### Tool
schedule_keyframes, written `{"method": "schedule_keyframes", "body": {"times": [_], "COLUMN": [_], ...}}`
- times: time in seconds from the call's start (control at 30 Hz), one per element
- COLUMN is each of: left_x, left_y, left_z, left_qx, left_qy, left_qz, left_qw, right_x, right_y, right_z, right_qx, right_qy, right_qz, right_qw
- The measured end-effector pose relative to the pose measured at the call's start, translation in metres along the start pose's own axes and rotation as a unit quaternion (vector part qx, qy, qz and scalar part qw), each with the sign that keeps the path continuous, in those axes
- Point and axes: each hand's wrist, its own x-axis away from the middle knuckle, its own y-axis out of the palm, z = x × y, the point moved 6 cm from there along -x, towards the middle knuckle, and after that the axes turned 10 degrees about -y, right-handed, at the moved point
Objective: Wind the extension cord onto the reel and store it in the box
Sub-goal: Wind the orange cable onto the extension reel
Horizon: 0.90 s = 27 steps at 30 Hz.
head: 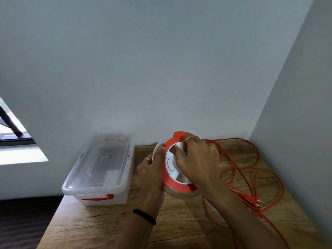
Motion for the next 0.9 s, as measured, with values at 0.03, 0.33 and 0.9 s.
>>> {"method": "schedule_keyframes", "body": {"times": [0.03, 0.33, 0.9], "left_x": [0.000, -0.002, 0.000], "left_y": [-0.001, -0.007, -0.010], "left_z": [0.000, 0.003, 0.007], "left_qx": [0.005, 0.038, 0.008], "left_qy": [-0.002, -0.021, 0.005], "left_qz": [0.002, 0.008, 0.023], "left_qw": [1.000, 0.999, 1.000], "right_x": [-0.001, 0.007, 0.027], "right_y": [0.000, -0.004, 0.003], "right_z": [0.002, 0.005, -0.005], "right_qx": [-0.004, -0.049, 0.003], "right_qy": [-0.004, -0.134, -0.196], "right_qz": [-0.012, -0.191, -0.225], "right_qw": [1.000, 0.971, 0.955]}}
